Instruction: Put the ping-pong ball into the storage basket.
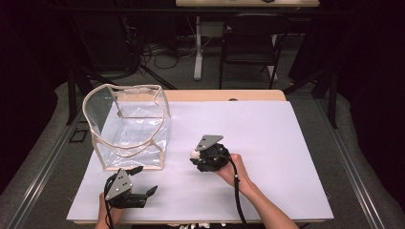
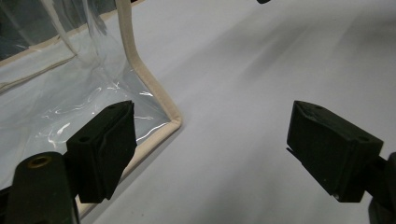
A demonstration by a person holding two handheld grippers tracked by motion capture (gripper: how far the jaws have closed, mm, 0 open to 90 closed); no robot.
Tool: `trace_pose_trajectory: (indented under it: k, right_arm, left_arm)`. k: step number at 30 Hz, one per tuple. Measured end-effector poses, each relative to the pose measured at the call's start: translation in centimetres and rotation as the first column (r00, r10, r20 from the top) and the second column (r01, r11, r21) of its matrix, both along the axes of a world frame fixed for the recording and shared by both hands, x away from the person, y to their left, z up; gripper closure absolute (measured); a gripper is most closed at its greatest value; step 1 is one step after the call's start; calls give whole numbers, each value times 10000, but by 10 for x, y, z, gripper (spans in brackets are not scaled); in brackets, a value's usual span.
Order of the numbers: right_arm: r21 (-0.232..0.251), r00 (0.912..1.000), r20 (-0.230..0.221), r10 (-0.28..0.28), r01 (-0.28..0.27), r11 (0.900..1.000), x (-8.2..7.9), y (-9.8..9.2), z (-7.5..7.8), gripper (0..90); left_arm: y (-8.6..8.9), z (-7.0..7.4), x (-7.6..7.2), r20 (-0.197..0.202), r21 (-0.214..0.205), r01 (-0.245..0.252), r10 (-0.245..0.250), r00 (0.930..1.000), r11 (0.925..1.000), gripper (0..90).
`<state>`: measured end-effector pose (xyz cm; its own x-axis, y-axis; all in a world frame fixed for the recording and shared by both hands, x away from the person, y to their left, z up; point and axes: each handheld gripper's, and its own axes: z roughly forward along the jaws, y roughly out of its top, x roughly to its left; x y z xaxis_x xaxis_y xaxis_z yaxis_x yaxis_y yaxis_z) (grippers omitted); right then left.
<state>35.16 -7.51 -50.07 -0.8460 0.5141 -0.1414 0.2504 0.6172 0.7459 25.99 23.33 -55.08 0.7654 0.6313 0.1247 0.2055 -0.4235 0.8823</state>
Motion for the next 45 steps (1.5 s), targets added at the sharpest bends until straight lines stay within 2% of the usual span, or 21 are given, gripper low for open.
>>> trace_pose_trajectory:
  k: [20, 34, 45]
  right_arm:
    - [164, 10000, -31, -90, 90, 9998, 12, 0, 10, 506]
    - [131, 9997, 260, -31, 27, 9999, 18, 3, 27, 506]
    - [75, 9996, 288, -17, 15, 10000, 26, 5, 29, 506]
  left_arm:
    - [0, -1, 0, -27, -41, -34, 34, 10000, 10000, 159]
    - [0, 0, 0, -2, -18, -9, 9, 10000, 10000, 160]
    - [0, 0, 0, -20, -27, -29, 29, 10000, 10000, 159]
